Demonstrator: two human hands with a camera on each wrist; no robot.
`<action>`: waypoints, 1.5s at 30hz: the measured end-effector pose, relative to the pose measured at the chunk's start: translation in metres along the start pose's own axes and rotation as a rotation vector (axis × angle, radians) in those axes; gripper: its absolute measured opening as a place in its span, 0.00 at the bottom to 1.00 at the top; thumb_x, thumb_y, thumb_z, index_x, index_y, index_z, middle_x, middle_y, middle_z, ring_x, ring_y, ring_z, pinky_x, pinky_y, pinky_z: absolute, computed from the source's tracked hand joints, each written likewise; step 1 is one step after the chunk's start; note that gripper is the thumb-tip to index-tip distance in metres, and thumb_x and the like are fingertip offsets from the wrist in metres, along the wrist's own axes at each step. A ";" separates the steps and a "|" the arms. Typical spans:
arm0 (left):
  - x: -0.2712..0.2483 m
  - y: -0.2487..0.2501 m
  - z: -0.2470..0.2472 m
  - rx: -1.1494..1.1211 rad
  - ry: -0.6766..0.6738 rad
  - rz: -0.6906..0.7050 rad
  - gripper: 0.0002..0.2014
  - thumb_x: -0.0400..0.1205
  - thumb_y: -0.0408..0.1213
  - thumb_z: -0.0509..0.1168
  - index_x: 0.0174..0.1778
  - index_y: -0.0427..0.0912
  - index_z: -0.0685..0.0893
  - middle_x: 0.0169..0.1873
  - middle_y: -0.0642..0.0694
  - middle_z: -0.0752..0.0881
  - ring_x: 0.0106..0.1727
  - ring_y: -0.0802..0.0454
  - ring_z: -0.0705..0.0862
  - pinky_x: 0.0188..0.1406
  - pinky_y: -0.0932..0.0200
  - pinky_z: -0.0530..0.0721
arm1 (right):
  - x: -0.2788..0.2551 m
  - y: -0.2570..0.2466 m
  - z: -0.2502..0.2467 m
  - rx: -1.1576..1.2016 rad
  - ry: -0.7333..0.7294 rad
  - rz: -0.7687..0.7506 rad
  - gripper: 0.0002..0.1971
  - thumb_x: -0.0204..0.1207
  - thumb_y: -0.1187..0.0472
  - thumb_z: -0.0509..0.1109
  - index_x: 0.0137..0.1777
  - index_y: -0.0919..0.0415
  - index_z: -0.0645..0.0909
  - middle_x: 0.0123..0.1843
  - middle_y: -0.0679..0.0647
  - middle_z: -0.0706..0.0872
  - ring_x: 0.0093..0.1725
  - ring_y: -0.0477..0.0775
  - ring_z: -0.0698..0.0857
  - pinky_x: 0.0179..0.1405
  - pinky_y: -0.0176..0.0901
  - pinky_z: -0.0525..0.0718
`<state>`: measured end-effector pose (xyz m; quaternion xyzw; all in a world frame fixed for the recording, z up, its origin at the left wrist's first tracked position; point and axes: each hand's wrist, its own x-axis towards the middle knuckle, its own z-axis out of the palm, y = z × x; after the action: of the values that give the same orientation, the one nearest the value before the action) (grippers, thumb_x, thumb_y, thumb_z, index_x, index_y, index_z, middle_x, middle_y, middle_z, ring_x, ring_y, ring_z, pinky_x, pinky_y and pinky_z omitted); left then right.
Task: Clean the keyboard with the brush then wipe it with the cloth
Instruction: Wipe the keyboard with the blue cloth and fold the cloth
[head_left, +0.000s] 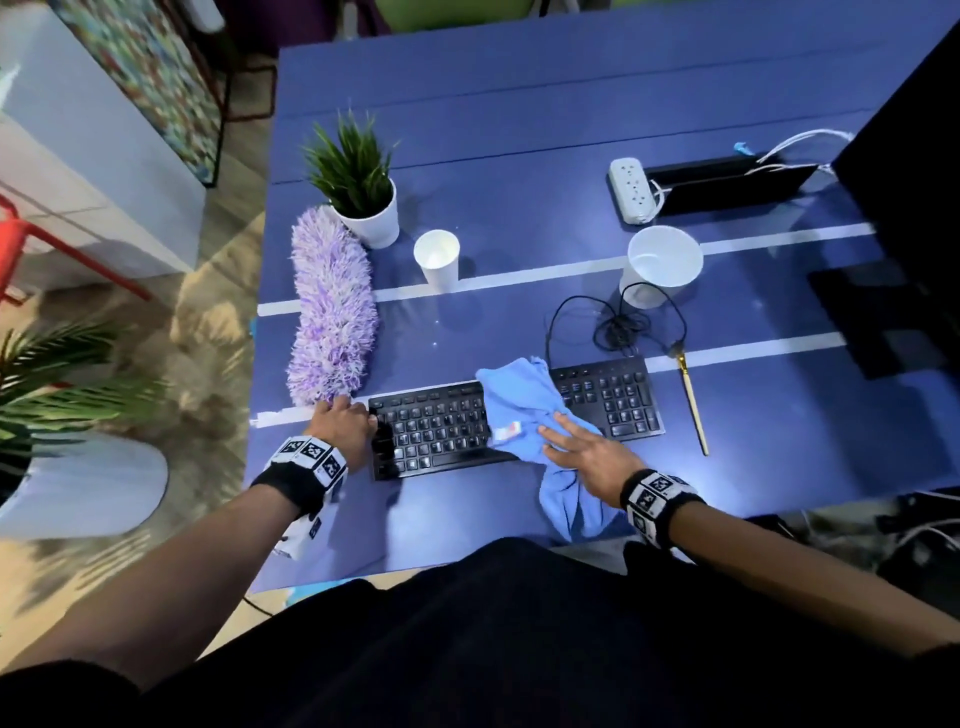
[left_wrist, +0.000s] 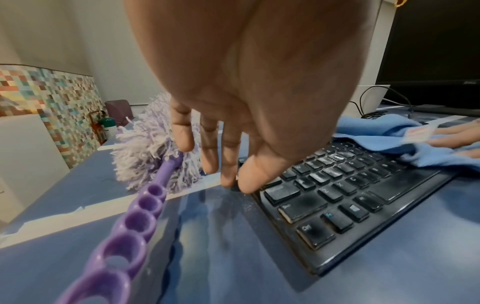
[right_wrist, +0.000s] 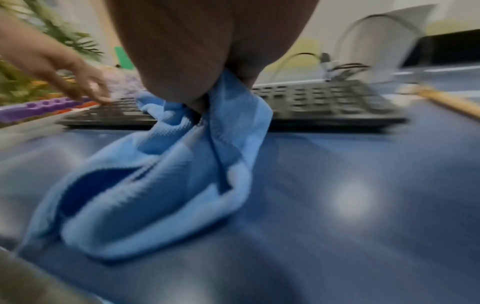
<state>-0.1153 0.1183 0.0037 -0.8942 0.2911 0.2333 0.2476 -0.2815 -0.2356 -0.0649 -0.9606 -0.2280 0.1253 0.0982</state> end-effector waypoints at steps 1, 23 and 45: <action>0.000 -0.002 -0.001 0.002 -0.004 -0.003 0.15 0.84 0.41 0.54 0.62 0.49 0.81 0.64 0.48 0.81 0.69 0.46 0.73 0.64 0.48 0.71 | -0.014 0.010 0.000 0.010 0.015 0.041 0.37 0.51 0.84 0.70 0.62 0.55 0.81 0.77 0.52 0.75 0.78 0.65 0.68 0.39 0.46 0.90; 0.023 0.074 -0.094 -0.942 0.262 0.336 0.54 0.61 0.71 0.68 0.84 0.55 0.62 0.83 0.46 0.65 0.83 0.48 0.61 0.82 0.54 0.54 | 0.021 0.011 -0.161 1.501 0.487 0.415 0.12 0.67 0.75 0.58 0.35 0.70 0.84 0.52 0.59 0.91 0.58 0.56 0.87 0.62 0.43 0.82; 0.018 0.036 -0.174 -1.888 0.017 0.398 0.19 0.71 0.53 0.77 0.49 0.42 0.92 0.43 0.46 0.92 0.39 0.56 0.88 0.38 0.67 0.85 | 0.029 0.059 -0.208 0.899 -0.034 0.679 0.25 0.68 0.27 0.65 0.31 0.50 0.75 0.33 0.46 0.78 0.35 0.44 0.76 0.41 0.41 0.71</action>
<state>-0.0779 -0.0154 0.1169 -0.6607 0.1315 0.4025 -0.6198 -0.1730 -0.3011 0.1124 -0.8415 0.1683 0.2502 0.4483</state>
